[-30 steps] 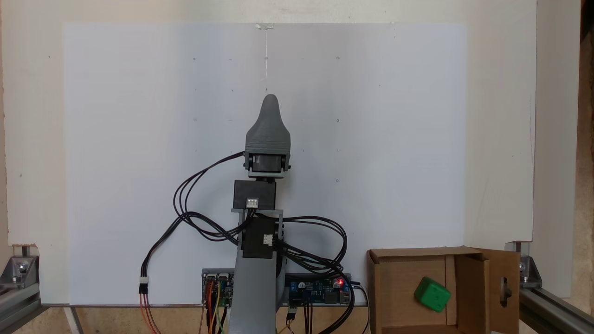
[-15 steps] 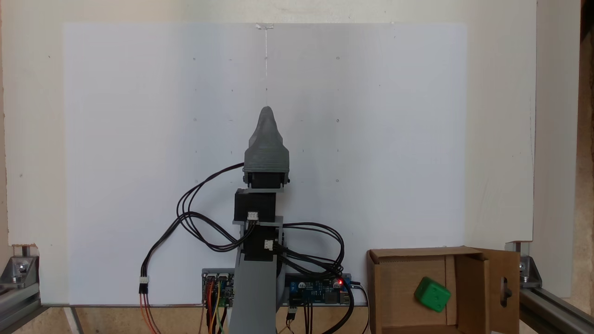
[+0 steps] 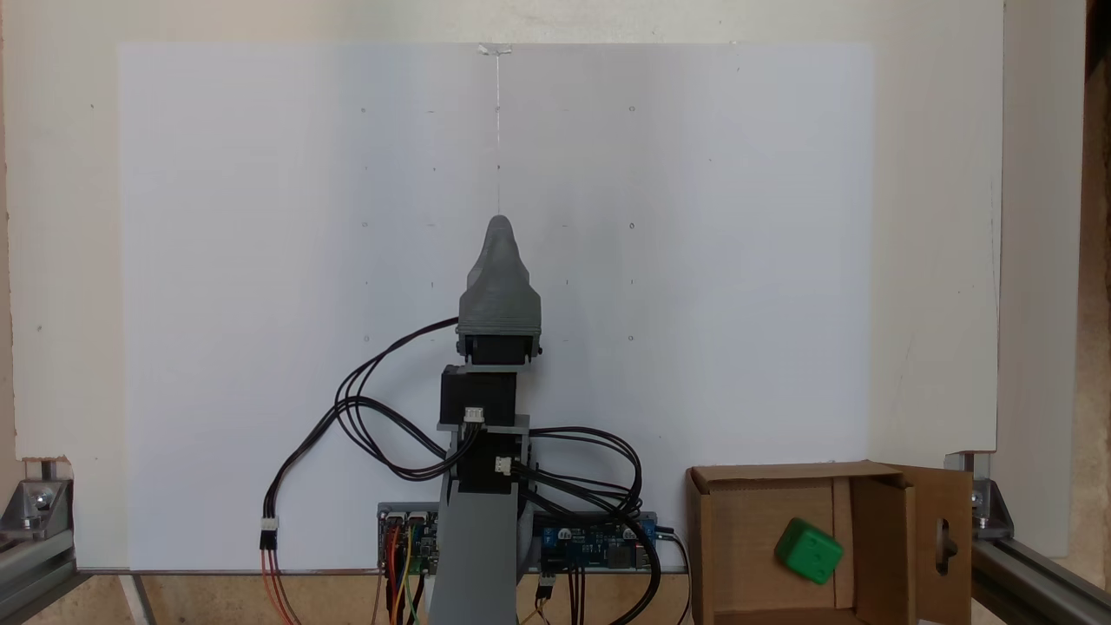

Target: Grasp a green dice and put it in the bin.

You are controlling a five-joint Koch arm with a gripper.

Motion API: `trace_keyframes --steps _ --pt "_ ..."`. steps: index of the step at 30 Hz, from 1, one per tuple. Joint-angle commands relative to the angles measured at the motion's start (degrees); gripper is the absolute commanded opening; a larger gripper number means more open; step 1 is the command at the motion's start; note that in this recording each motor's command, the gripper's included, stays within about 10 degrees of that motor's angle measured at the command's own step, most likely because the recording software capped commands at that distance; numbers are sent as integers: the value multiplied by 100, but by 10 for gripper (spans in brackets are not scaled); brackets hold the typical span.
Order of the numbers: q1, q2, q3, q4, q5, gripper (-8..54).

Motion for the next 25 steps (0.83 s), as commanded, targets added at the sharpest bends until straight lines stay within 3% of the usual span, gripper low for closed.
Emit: trace_keyframes --steps 1,25 --pt "-26 606 -70 -360 158 445" --pt "-18 606 132 -378 167 446"
